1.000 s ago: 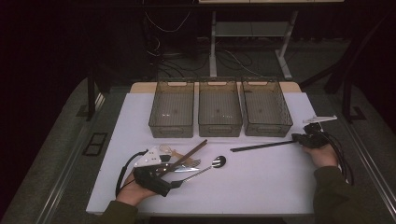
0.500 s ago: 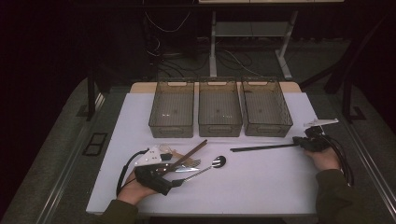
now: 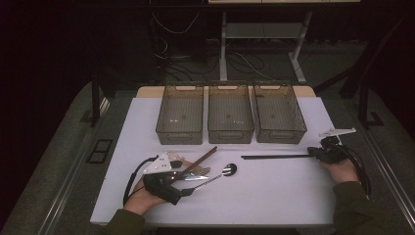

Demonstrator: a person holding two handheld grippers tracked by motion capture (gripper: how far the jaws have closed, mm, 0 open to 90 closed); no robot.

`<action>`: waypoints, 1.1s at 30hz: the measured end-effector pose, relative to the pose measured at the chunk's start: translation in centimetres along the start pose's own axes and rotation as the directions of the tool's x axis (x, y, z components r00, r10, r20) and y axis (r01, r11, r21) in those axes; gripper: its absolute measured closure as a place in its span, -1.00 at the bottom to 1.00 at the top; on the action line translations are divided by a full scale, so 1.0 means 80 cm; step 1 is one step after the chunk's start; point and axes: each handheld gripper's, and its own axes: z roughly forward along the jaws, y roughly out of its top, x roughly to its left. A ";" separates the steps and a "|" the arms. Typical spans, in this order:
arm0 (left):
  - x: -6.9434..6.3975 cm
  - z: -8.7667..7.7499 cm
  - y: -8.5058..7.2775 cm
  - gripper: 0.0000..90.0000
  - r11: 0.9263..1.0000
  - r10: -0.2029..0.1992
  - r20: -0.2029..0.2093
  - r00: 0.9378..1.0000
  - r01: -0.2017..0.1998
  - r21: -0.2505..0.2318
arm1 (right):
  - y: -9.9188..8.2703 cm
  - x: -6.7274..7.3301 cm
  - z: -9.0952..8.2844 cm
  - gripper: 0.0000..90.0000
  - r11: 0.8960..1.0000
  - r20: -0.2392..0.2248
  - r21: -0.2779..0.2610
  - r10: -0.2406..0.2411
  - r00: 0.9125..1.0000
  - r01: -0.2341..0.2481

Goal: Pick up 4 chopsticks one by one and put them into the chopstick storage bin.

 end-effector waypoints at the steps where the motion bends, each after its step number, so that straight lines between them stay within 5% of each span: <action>1: -0.001 0.000 0.000 -1.00 1.000 0.001 0.000 1.000 -0.001 0.000 | -0.001 0.001 -0.001 1.00 1.000 0.002 -0.001 -0.003 1.000 0.003; 33: -0.004 0.000 0.000 -1.00 1.000 -0.001 0.013 1.000 0.001 0.006 | -0.029 0.016 -0.028 1.00 0.999 -0.049 0.026 -0.045 0.998 0.046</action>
